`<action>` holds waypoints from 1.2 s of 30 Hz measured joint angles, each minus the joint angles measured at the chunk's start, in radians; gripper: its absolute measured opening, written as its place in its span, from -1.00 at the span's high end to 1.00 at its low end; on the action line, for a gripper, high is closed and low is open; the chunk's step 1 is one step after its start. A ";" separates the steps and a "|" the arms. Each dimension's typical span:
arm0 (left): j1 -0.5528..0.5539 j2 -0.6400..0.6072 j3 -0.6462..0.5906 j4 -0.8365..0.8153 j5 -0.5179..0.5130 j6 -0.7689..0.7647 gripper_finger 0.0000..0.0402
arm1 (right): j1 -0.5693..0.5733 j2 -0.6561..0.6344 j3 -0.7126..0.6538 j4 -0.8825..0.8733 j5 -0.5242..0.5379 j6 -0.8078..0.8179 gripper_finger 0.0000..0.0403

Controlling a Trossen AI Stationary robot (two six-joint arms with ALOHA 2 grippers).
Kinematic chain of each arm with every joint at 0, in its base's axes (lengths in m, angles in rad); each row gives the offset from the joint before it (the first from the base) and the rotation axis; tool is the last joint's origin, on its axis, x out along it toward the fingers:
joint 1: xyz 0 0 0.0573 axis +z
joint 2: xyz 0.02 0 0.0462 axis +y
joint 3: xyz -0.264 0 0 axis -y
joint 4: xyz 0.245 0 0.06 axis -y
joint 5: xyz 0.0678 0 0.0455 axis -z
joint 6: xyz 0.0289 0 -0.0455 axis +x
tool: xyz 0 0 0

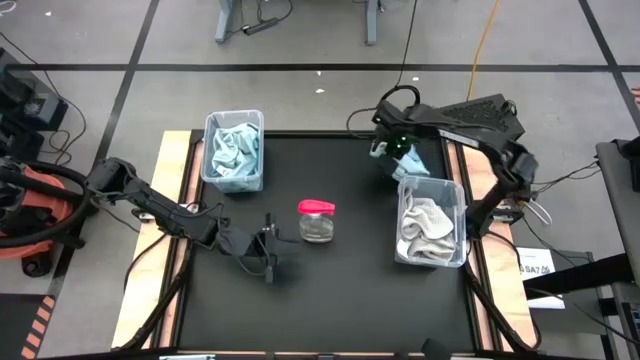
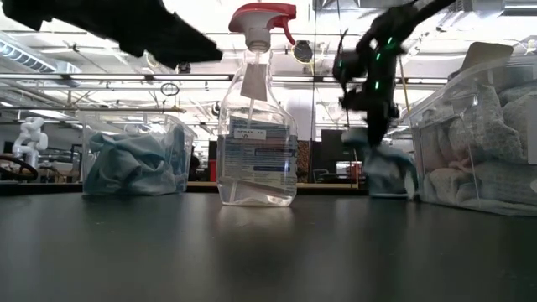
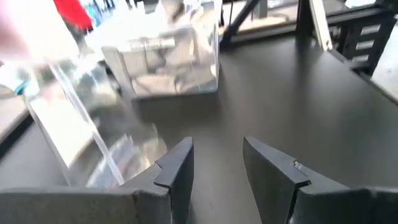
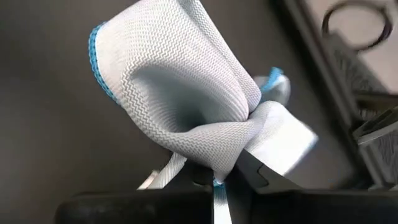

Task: Sort microfiber towel by color & place in baskets
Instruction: Put the blue towel into the left transparent bin

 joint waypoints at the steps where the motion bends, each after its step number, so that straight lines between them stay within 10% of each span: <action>1: 0.000 0.000 0.000 0.021 -0.002 0.017 0.27 | 0.011 -0.033 0.000 0.001 -0.007 0.000 0.98; 27: -0.030 -0.069 0.042 0.357 0.021 0.382 0.26 | 0.388 -0.557 0.002 0.287 -0.159 0.013 0.99; 36: 0.018 -0.068 0.124 0.361 0.001 0.438 -0.25 | 0.514 -0.560 0.020 0.442 -0.179 -0.045 0.99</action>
